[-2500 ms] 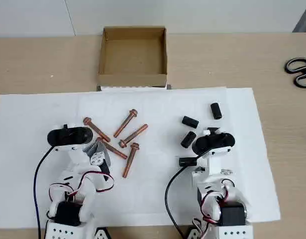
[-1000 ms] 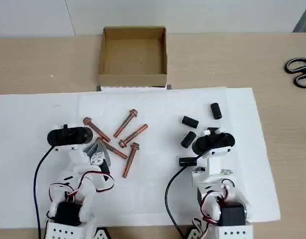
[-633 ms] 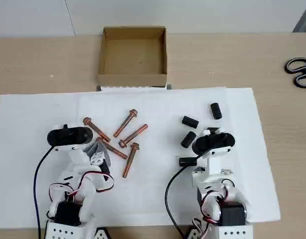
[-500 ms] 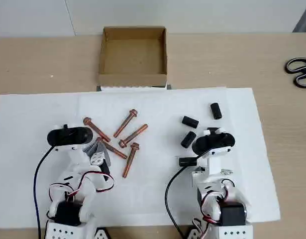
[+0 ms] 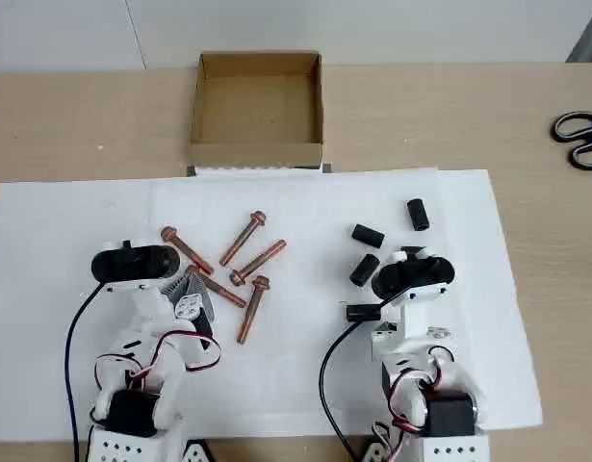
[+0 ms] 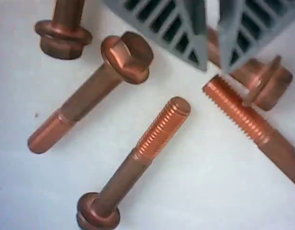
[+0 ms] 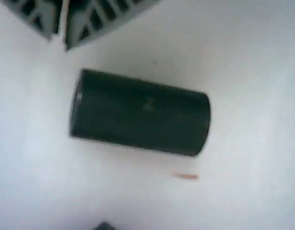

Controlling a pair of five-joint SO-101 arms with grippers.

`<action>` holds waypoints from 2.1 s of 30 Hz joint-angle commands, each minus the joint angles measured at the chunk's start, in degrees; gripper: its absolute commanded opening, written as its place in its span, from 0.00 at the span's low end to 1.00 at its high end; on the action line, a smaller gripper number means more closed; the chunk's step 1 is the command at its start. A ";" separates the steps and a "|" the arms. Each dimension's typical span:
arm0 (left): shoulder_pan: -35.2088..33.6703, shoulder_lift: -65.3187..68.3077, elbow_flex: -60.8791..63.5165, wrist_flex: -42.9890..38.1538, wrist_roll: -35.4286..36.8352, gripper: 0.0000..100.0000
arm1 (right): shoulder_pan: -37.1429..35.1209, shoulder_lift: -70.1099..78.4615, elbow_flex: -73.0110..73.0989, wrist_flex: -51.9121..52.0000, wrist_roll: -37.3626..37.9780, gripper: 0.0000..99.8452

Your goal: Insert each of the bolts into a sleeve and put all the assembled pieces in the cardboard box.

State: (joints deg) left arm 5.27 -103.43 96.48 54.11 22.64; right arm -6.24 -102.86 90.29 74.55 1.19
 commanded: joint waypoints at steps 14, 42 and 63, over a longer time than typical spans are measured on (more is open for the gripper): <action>2.11 -0.44 -0.57 -1.58 0.18 0.01 | -3.91 -0.40 0.18 -2.42 0.09 0.00; 2.20 0.26 -19.82 10.02 -2.29 0.01 | 4.18 57.80 -50.29 5.85 -13.80 0.00; 1.85 52.31 -49.54 8.88 -14.68 0.01 | 9.45 101.41 -99.60 21.49 22.15 0.01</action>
State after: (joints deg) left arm 7.38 -54.90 49.89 64.04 16.66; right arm 2.29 -1.67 -5.45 96.97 19.03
